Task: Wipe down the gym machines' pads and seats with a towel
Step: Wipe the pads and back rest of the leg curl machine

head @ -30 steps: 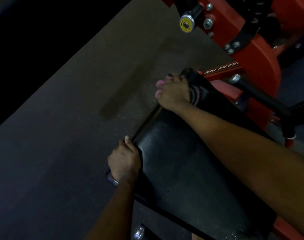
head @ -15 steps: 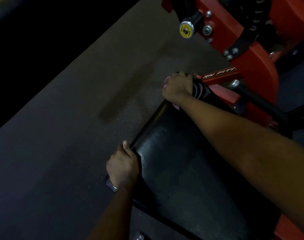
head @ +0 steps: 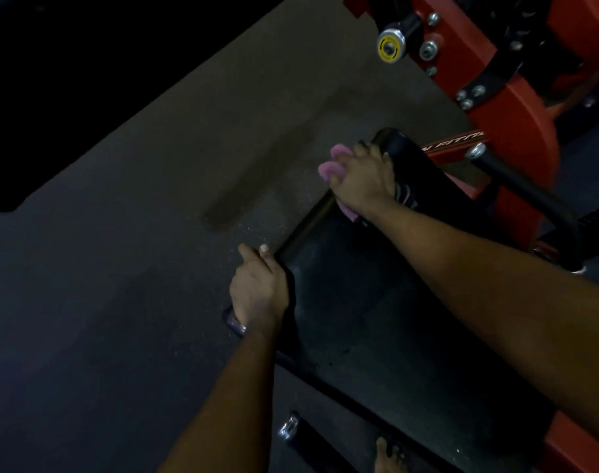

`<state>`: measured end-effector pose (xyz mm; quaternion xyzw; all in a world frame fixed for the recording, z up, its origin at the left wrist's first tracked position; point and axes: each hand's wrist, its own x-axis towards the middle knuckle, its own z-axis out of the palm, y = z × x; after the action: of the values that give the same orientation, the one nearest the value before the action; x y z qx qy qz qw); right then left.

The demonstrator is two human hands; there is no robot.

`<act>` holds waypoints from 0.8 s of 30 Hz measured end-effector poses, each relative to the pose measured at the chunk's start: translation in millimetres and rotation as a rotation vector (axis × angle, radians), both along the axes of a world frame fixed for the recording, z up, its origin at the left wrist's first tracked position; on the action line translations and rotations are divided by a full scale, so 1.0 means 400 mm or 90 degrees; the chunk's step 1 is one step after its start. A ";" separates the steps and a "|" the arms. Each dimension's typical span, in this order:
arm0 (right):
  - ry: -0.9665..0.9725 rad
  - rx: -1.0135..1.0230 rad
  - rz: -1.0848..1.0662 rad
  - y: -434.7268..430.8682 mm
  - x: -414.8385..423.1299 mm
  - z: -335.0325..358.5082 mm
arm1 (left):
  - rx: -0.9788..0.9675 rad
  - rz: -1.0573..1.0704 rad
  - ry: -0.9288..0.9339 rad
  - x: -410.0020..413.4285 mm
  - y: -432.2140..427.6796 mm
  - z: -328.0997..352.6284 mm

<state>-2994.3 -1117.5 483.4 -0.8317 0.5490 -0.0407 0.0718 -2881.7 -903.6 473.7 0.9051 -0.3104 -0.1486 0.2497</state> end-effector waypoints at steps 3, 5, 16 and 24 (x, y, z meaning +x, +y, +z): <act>-0.002 -0.024 0.002 0.082 0.035 -0.004 | -0.086 -0.019 0.065 0.025 0.036 0.002; -0.010 -0.043 0.019 0.164 0.053 -0.010 | -0.118 -0.013 0.078 0.053 0.073 0.008; -0.112 -0.048 0.068 0.639 0.166 -0.024 | -0.114 -0.125 0.144 0.192 0.267 0.018; -0.168 -0.113 0.038 0.772 -0.136 -0.131 | 0.000 -0.298 0.040 0.177 0.290 0.030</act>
<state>-3048.7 -808.8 431.1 -0.8380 0.5043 -0.1962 0.0706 -2810.9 -787.4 485.9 0.8034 -0.5038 -0.2306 0.2179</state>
